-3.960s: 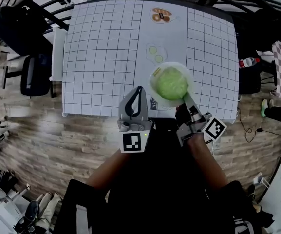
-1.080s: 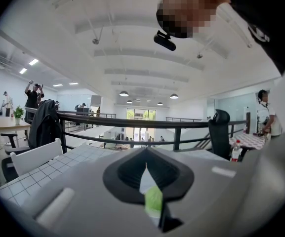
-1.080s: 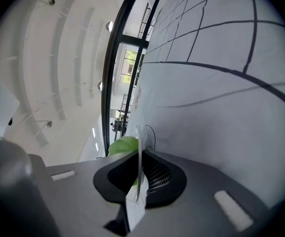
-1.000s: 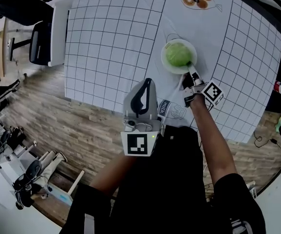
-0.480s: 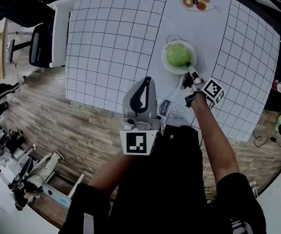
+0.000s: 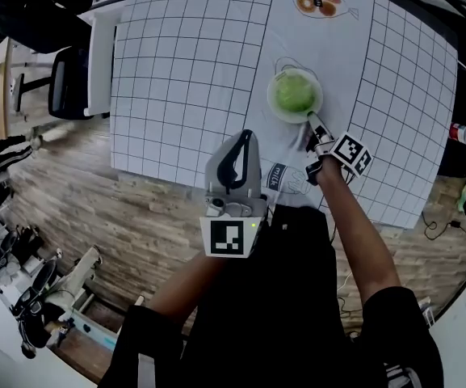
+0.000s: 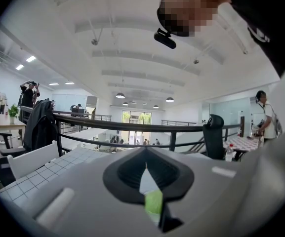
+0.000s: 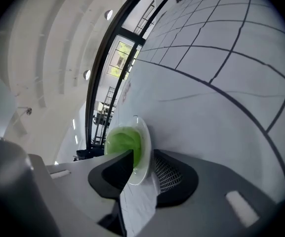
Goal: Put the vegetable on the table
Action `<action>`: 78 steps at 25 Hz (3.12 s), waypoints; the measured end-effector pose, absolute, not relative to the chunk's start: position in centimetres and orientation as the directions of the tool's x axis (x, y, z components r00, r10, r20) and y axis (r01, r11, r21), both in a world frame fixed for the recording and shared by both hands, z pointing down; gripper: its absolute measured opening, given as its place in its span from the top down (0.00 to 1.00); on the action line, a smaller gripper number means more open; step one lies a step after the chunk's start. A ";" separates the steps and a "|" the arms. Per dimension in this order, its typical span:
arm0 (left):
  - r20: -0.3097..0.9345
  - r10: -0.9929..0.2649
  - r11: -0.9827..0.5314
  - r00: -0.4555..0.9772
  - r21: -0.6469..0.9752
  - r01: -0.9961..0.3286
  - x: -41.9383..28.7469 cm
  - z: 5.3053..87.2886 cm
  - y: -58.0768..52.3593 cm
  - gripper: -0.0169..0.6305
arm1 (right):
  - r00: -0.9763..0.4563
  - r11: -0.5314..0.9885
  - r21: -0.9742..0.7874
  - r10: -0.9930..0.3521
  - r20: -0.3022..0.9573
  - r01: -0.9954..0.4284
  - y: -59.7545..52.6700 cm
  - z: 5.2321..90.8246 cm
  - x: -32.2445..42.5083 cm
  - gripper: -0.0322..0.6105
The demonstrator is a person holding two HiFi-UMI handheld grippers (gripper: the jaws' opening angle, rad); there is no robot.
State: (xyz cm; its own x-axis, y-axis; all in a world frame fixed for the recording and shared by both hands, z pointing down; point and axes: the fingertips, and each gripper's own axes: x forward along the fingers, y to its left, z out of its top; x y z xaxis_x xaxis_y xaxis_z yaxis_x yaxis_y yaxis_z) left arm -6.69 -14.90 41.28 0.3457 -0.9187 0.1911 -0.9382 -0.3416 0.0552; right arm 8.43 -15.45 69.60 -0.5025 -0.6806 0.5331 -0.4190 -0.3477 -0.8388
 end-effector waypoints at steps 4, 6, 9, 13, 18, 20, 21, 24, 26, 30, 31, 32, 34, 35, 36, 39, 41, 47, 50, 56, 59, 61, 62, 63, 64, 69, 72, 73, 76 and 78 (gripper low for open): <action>0.198 -0.919 -0.335 0.340 0.060 -0.940 -7.5 41.4 -14.1 0.96 | -0.495 -0.345 -0.844 -0.693 0.524 -0.412 -14.9 68.6 8.8 0.78; 0.200 -0.918 -0.337 0.341 0.058 -0.940 -7.9 41.4 -13.9 0.96 | -0.498 -0.315 -0.852 -0.704 0.506 -0.419 -14.8 67.2 8.6 0.78; 0.182 -0.922 -0.337 0.341 0.056 -0.940 -8.4 40.8 -13.5 0.96 | -0.507 -0.250 -0.850 -0.712 0.487 -0.464 -14.4 65.0 8.1 0.82; 0.171 -0.923 -0.339 0.345 0.065 -0.938 -8.6 40.0 -12.3 0.96 | -0.528 -0.202 -0.859 -0.715 0.458 -0.471 -12.9 62.5 7.0 0.86; 0.151 -0.916 -0.361 0.371 0.089 -0.928 -8.2 39.0 -10.9 0.96 | -0.467 -0.160 -0.864 -0.787 0.403 -0.477 -11.3 56.9 7.1 0.95; 0.138 -0.912 -0.377 0.387 0.094 -0.921 -8.1 38.6 -10.0 0.96 | -0.448 -0.150 -0.870 -0.809 0.381 -0.470 -10.3 54.2 6.9 0.95; 0.136 -0.909 -0.384 0.394 0.091 -0.919 -8.1 38.5 -9.6 0.96 | -0.448 -0.127 -0.873 -0.818 0.360 -0.471 -9.9 52.9 6.6 0.95; 0.120 -0.905 -0.400 0.408 0.081 -0.913 -8.2 38.3 -8.2 0.96 | -0.454 -0.059 -0.875 -0.837 0.306 -0.481 -8.7 49.3 5.8 0.95; 0.079 -0.906 -0.408 0.415 0.087 -0.909 -8.0 37.4 -7.6 0.96 | -0.454 -0.030 -0.863 -0.841 0.294 -0.505 -7.7 47.6 5.5 0.95; 0.105 -0.901 -0.412 0.422 0.104 -0.905 -7.7 36.4 -6.4 0.96 | -0.428 0.040 -0.768 -0.848 0.313 -0.640 -5.9 44.7 5.3 0.95; 0.105 -0.899 -0.415 0.425 0.104 -0.904 -7.6 36.2 -6.1 0.96 | -0.414 0.052 -0.734 -0.852 0.321 -0.677 -5.6 44.2 5.3 0.95; 0.099 -0.898 -0.419 0.429 0.106 -0.902 -7.6 35.9 -5.9 0.96 | -0.402 0.062 -0.706 -0.856 0.326 -0.706 -5.3 43.7 5.2 0.95; 0.088 -0.897 -0.422 0.433 0.120 -0.899 -7.7 35.2 -5.3 0.96 | -0.387 0.089 -0.662 -0.866 0.318 -0.744 -4.6 42.5 4.9 0.95; 0.083 -0.897 -0.422 0.434 0.133 -0.897 -7.8 34.8 -5.1 0.96 | -0.381 0.106 -0.640 -0.871 0.309 -0.761 -4.3 41.7 4.7 0.95; 0.078 -0.896 -0.423 0.437 0.144 -0.894 -7.8 34.4 -5.0 0.96 | -0.376 0.122 -0.616 -0.876 0.301 -0.778 -4.1 40.9 4.6 0.95; 0.042 -0.887 -0.450 0.460 0.154 -0.880 -7.7 33.3 -4.2 0.96 | -0.351 0.144 -0.542 -0.887 0.301 -0.828 -3.6 38.7 4.3 0.95; 0.027 -0.875 -0.476 0.483 0.138 -0.869 -7.4 32.4 -3.7 0.96 | -0.324 0.152 -0.483 -0.899 0.295 -0.862 -3.3 37.0 4.1 0.95; 0.014 -0.832 -0.552 0.555 0.087 -0.829 -6.5 31.5 -2.2 0.96 | -0.225 0.134 -0.329 -0.940 0.256 -0.935 -2.0 33.5 4.6 0.95; -0.003 -0.831 -0.554 0.557 0.112 -0.825 -6.5 31.0 -1.9 0.96 | -0.211 0.131 -0.298 -0.944 0.254 -0.946 -0.9 33.0 4.5 0.95; -0.041 -0.821 -0.571 0.570 0.079 -0.817 -5.4 28.9 -0.7 0.96 | -0.198 0.157 -0.197 -0.958 0.210 -0.968 1.2 30.9 4.6 0.95; -0.046 -0.829 -0.559 0.557 0.052 -0.828 -4.6 28.6 -0.3 0.96 | -0.172 0.142 -0.159 -0.967 0.189 -0.977 2.1 30.2 5.6 0.95; -0.040 -0.830 -0.558 0.556 0.052 -0.828 -3.8 28.7 0.1 0.96 | -0.159 0.137 -0.131 -0.972 0.173 -0.982 2.6 30.0 6.3 0.95; -0.035 -0.827 -0.562 0.561 0.052 -0.825 -3.4 28.8 0.3 0.96 | -0.153 0.133 -0.121 -0.974 0.167 -0.984 2.7 29.9 6.7 0.95; -0.029 -0.822 -0.570 0.569 0.045 -0.820 -3.0 28.9 0.5 0.96 | -0.147 0.129 -0.114 -0.976 0.163 -0.985 2.9 29.8 7.1 0.95; -0.028 -0.816 -0.578 0.577 0.037 -0.815 -2.6 28.9 0.8 0.96 | -0.143 0.125 -0.112 -0.976 0.163 -0.986 3.1 29.8 7.5 0.95; -0.046 -0.808 -0.590 0.588 0.047 -0.806 -1.9 28.3 1.2 0.96 | -0.130 0.115 -0.107 -0.982 0.140 -0.988 3.6 29.2 8.3 0.95; -0.050 -0.805 -0.593 0.591 0.050 -0.804 -1.7 28.4 1.3 0.96 | -0.134 0.121 -0.105 -0.983 0.126 -0.987 3.9 29.0 7.9 0.95; -0.050 -0.801 -0.599 0.597 0.048 -0.799 -1.6 28.4 1.4 0.96 | -0.135 0.122 -0.108 -0.983 0.123 -0.987 4.1 29.1 7.7 0.95; -0.053 -0.790 -0.613 0.611 0.029 -0.790 -1.7 28.5 2.0 0.96 | -0.127 0.115 -0.115 -0.986 0.109 -0.987 4.9 29.1 7.3 0.95; -0.047 -0.792 -0.610 0.608 0.032 -0.792 -2.1 28.6 2.1 0.96 | -0.118 0.107 -0.111 -0.988 0.100 -0.988 5.1 29.0 7.2 0.95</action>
